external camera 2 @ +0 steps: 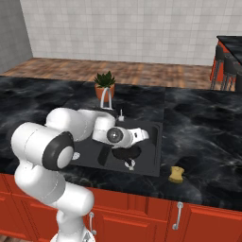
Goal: Pick the pan and sponge and place them into the sink. Then turn on the water.
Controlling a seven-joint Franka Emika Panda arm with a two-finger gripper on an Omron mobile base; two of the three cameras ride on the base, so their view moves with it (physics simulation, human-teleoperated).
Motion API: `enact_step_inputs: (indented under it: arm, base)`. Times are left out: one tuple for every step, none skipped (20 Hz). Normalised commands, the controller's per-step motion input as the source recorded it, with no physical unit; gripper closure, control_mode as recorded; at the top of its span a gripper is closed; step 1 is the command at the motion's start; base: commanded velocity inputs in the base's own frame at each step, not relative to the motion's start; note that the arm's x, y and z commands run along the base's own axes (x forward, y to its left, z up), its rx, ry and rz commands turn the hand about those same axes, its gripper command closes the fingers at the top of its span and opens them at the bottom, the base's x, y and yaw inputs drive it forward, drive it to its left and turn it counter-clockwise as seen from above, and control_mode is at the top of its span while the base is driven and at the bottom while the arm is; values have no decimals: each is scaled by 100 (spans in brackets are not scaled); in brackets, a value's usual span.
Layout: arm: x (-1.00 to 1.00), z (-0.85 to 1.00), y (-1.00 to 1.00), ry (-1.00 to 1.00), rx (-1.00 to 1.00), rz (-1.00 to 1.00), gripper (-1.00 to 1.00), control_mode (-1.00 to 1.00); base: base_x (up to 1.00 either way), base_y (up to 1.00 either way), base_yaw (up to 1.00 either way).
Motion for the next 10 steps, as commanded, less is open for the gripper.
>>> enact_step_inputs:
  arm:
    - [-6, 31, -24, 11, 6, -14, -100, -100]
    - [-5, 30, -22, 11, 7, -14, -100, -100]
    - [-4, 28, -20, 11, 7, -15, -100, -100]
    - [-4, 28, -18, 11, 8, -15, -100, -100]
    - [-5, 28, -18, 10, 8, -15, -100, -100]
    - [-7, 29, -17, 10, 9, -15, -100, -100]
    - [-9, 31, -17, 8, 10, -15, -100, -100]
    - [-11, 32, -18, 7, 11, -14, -100, -100]
    - [-12, 36, -18, 6, 11, -14, -100, -100]
    - [-12, 37, -19, 6, 11, -14, -100, -100]
  base:
    - [0, 0, 0]
    - [0, 0, 0]
    - [0, 0, 0]
    - [0, 0, 0]
    - [0, 0, 0]
    - [0, 0, 0]
    - [0, 0, 0]
    - [0, 0, 0]
    - [0, 0, 0]
    - [0, 0, 0]
